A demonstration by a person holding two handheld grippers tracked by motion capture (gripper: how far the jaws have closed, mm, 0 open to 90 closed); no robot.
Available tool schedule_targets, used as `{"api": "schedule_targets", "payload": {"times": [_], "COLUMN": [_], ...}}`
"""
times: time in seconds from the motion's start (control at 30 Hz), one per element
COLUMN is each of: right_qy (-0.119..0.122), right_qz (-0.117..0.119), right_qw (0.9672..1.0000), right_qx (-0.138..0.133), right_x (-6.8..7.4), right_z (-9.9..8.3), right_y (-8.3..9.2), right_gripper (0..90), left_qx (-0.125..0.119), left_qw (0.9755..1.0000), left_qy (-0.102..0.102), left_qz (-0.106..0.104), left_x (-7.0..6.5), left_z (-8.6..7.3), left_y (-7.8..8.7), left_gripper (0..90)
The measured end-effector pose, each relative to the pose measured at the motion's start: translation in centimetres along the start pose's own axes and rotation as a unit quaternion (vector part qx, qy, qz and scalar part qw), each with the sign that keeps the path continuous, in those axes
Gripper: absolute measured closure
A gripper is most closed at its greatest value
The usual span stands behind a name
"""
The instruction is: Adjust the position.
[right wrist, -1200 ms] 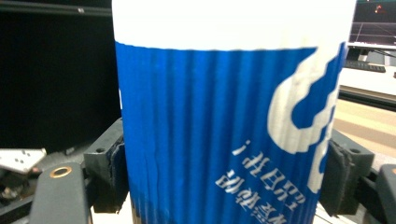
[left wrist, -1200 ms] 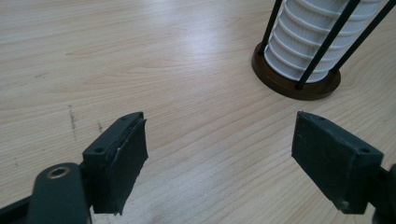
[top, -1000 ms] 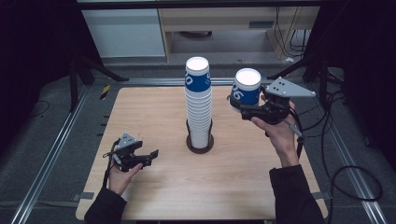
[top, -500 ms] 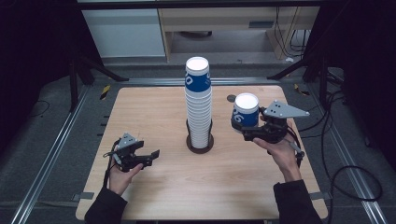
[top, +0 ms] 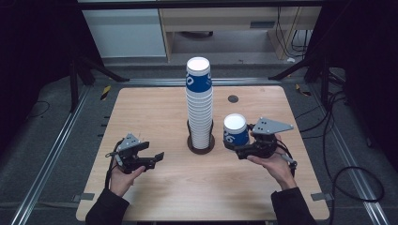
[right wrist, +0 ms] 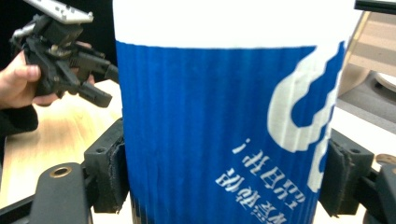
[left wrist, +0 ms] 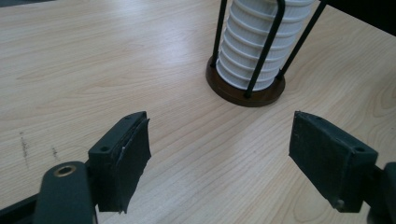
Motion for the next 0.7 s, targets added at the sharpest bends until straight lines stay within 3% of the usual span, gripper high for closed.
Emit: {"api": "schedule_targets", "payload": {"times": [0.17,0.4,0.57,0.7], "right_qy": [0.007,0.019,0.045,0.061], "right_qz": [0.015,0.041,0.059,0.083], "right_qw": [0.9997,0.9984,0.9956,0.9914], "right_qx": [0.019,0.035,0.058,0.08], "right_x": [0.3,1.0,1.8,2.6], "right_z": [-0.7,-1.4,-1.8,-2.5], "right_y": [-0.7,-2.2,-3.3,-4.6], "right_gripper": [20.4,20.5,20.5,20.5], "left_qx": [-0.002,0.004,0.009,0.011], "left_qw": [0.9999,0.999,0.998,0.997], "left_qy": [-0.009,-0.031,-0.041,-0.049], "left_qz": [-0.006,-0.033,-0.046,-0.059], "left_x": [-0.8,-2.3,-2.9,-3.5], "left_z": [0.4,0.9,1.1,1.2], "left_y": [0.2,0.0,-0.1,-0.1], "left_gripper": [19.8,19.5,19.4,19.4]}}
Point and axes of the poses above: each handheld gripper's, and its own axes: y roughly backward along the jaws, z roughly out of its top, x roughly to its left, the point moved 1 cm from there along -y, roughly forward along the jaws
